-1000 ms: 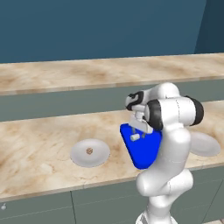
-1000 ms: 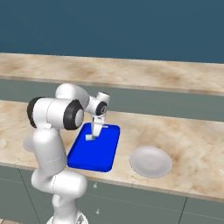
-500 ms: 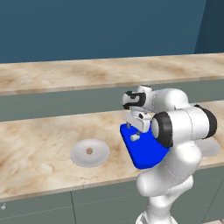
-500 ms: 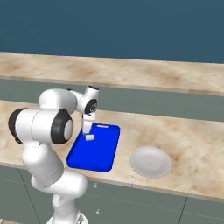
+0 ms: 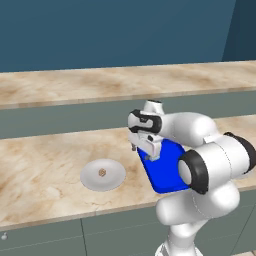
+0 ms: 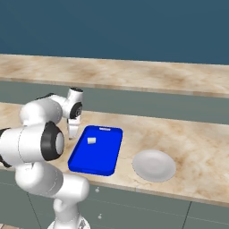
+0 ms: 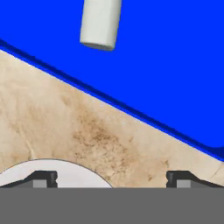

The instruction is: Move the dessert items from the plates to the tray.

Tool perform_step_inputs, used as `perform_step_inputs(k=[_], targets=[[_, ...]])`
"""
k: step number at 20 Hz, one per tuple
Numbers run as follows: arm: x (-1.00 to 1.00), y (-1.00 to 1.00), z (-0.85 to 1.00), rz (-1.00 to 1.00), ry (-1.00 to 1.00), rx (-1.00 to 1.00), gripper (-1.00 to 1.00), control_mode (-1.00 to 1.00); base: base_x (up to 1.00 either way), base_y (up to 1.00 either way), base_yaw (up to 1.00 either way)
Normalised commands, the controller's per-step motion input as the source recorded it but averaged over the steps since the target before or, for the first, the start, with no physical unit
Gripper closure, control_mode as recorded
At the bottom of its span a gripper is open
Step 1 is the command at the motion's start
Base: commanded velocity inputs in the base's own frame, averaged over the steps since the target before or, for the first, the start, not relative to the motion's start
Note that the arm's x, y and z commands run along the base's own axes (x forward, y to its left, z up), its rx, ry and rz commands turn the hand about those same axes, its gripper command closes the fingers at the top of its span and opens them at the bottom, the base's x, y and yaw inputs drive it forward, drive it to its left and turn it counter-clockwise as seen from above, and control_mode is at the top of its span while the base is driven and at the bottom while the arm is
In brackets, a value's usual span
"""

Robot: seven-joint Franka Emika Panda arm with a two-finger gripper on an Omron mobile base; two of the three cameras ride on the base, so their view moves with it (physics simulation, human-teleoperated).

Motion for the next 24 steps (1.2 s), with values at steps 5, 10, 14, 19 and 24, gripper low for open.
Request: perform_step_inputs(k=[5, 10, 14, 19, 24], targets=[[-0.12, 0.58, 0.13, 0.34, 0.00, 0.00, -1.00, -1.00, 0.00, 0.00, 0.00], [0.00, 0.55, 0.04, 0.33, 0.00, 0.00, -1.00, -1.00, 0.00, 0.00, 0.00], [0.13, 0.45, 0.00, 0.23, 0.01, 0.00, -1.00, -1.00, 0.00, 0.00, 0.00], [0.03, 0.35, -0.03, 0.06, -0.05, 0.00, -1.00, -1.00, 0.00, 0.00, 0.00], [0.00, 0.35, -0.09, -0.06, -0.10, 0.00, -1.00, -1.00, 0.00, 0.00, 0.00]])
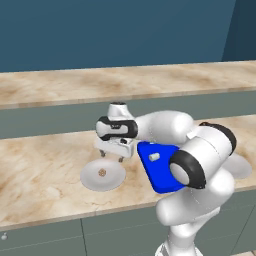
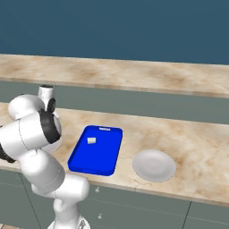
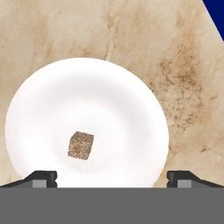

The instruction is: Move the dessert items from the plates to the tray.

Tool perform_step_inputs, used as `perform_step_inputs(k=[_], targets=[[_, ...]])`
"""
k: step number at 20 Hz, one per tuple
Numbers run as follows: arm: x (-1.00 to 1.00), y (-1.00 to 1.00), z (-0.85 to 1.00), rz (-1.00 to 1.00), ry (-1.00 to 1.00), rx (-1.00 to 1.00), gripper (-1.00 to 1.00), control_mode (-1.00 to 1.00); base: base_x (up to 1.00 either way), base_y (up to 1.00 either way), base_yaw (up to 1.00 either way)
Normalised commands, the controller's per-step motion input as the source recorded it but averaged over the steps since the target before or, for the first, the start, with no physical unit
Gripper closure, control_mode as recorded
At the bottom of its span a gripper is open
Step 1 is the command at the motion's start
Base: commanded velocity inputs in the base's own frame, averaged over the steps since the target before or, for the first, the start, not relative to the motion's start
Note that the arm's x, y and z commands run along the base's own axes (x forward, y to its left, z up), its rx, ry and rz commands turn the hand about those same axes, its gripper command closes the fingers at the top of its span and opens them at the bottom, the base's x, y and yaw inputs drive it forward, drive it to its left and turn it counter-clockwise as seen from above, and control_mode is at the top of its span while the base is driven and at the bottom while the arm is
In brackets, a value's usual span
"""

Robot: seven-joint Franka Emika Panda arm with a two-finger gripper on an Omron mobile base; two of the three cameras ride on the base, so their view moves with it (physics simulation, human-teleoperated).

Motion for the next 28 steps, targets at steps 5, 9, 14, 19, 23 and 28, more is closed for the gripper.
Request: perform_step_inputs(k=[5, 9, 14, 19, 23, 28], targets=[[0.10, 0.25, -0.24, -0.18, -0.05, 0.00, -1.00, -1.00, 0.00, 0.00, 0.00], [0.23, 0.21, -0.28, -0.20, -0.02, 0.00, -1.00, -1.00, 0.00, 0.00, 0.00], [0.22, 0.28, -0.23, -0.18, 0.00, -0.01, -1.00, -1.00, 0.00, 0.00, 0.00], [0.05, 0.23, -0.11, -0.15, 0.00, -0.05, -1.00, -1.00, 0.00, 0.00, 0.00], [0.00, 0.07, -0.05, -0.11, 0.00, -0.06, -1.00, -1.00, 0.00, 0.00, 0.00], [0.00, -0.02, -0.06, -0.07, 0.00, -0.07, -1.00, -1.00, 0.00, 0.00, 0.00]])
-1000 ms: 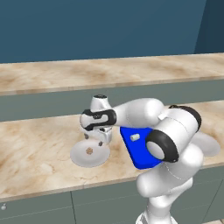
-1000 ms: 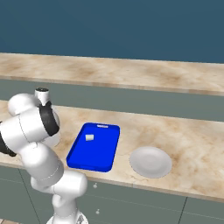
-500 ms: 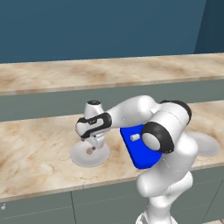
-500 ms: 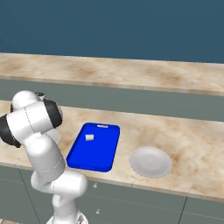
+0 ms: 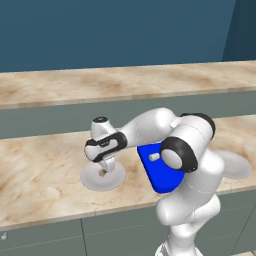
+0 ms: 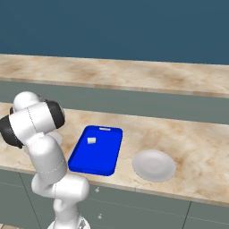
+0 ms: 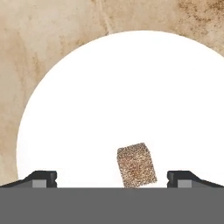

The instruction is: Move the dessert items from the plates to the tray.

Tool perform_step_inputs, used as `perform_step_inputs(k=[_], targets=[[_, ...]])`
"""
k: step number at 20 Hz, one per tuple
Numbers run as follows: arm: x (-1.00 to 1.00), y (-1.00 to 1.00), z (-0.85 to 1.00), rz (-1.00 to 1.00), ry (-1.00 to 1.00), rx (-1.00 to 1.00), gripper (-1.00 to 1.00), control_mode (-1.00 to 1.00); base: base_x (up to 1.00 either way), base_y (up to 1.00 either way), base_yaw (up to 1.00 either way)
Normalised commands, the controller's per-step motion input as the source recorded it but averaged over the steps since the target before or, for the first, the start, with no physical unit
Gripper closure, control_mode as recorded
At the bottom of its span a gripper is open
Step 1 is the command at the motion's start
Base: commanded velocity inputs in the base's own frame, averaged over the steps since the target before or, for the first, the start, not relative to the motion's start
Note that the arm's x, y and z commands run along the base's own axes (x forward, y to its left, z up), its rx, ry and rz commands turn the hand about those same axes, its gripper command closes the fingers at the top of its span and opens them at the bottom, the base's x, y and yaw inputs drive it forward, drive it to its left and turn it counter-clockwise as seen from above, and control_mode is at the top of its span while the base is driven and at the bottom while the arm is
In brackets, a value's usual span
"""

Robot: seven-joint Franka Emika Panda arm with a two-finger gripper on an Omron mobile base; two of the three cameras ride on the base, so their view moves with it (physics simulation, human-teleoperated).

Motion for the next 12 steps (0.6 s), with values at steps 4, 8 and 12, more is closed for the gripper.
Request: perform_step_inputs(k=[4, 8, 12], targets=[[0.01, -0.16, -0.10, 0.00, 0.00, -0.04, -1.00, -1.00, 0.00, 0.00, 0.00], [0.00, -0.18, -0.12, 0.03, 0.00, 0.00, -1.00, -1.00, 0.00, 0.00, 0.00], [0.00, -0.20, -0.10, 0.14, 0.00, 0.02, -1.00, -1.00, 0.00, 0.00, 0.00]])
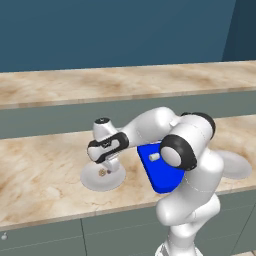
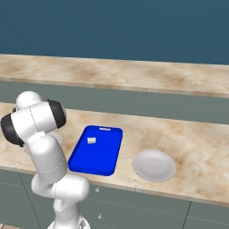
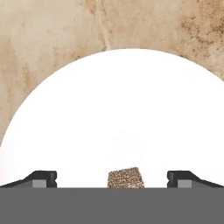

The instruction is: Move the dessert items from the plates to the tray.

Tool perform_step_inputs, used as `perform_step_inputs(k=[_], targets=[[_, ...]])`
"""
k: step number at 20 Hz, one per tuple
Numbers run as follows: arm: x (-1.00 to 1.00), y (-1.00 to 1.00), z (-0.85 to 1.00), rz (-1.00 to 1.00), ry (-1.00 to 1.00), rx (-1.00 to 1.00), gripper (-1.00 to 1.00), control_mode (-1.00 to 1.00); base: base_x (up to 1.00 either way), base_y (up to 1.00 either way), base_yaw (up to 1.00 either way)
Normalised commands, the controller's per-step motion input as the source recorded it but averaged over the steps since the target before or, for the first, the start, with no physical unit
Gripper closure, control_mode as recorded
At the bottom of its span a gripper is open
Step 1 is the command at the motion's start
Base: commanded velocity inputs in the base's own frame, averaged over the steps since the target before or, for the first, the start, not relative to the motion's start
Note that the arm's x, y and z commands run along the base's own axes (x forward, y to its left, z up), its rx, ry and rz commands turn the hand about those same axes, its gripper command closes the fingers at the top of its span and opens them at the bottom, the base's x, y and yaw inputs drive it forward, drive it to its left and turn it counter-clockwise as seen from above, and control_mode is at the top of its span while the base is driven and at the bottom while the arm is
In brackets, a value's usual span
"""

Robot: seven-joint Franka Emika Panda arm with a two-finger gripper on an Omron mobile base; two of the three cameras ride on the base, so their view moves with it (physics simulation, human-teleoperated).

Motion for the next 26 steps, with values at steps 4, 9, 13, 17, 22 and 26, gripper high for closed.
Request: perform_step_inputs(k=[4, 9, 13, 17, 22, 26], targets=[[0.00, -0.12, -0.07, 0.25, 0.01, 0.11, -1.00, -1.00, 0.00, 0.00, 0.00], [0.00, 0.00, -0.06, 0.20, 0.01, 0.11, -1.00, -1.00, 0.00, 0.00, 0.00], [0.00, 0.08, -0.12, 0.07, 0.04, 0.05, -1.00, -1.00, 0.00, 0.00, 0.00], [0.00, 0.16, -0.16, 0.00, 0.06, 0.00, -1.00, -1.00, 0.00, 0.00, 0.00], [0.05, 0.16, -0.13, 0.00, 0.06, 0.00, -1.00, -1.00, 0.00, 0.00, 0.00], [0.19, 0.03, -0.06, 0.00, 0.03, 0.00, -1.00, -1.00, 0.00, 0.00, 0.00]])
